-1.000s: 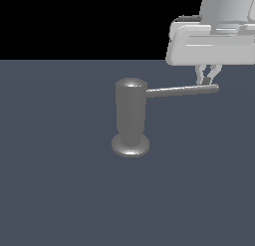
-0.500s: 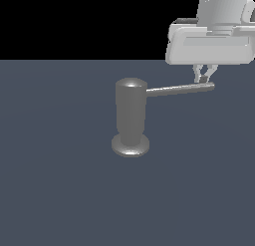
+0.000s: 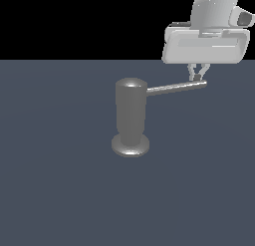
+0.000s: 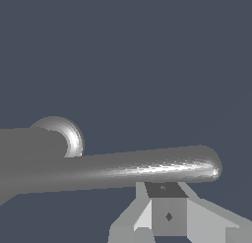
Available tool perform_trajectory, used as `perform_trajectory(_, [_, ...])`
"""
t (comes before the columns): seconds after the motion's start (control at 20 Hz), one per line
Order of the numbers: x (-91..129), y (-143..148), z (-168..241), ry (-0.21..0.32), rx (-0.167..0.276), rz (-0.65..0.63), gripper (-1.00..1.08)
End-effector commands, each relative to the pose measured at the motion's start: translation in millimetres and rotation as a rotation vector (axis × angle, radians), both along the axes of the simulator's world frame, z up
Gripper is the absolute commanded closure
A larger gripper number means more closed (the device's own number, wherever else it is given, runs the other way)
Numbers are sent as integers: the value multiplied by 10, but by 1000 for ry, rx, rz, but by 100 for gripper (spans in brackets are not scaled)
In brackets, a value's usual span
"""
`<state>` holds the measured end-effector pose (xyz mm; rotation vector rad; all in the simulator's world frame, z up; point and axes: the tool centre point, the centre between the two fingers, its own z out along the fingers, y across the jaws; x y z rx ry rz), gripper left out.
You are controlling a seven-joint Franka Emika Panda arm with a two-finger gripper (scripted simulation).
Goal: Turn on the faucet by rotating a designated handle.
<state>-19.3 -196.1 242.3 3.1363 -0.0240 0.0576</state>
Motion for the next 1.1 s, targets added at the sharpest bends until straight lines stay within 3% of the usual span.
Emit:
perform_trajectory(0.0, [84,15,-75,10,1,0,108])
perform_trajectory(1.05, [688,13,-160,26,4,-18,108])
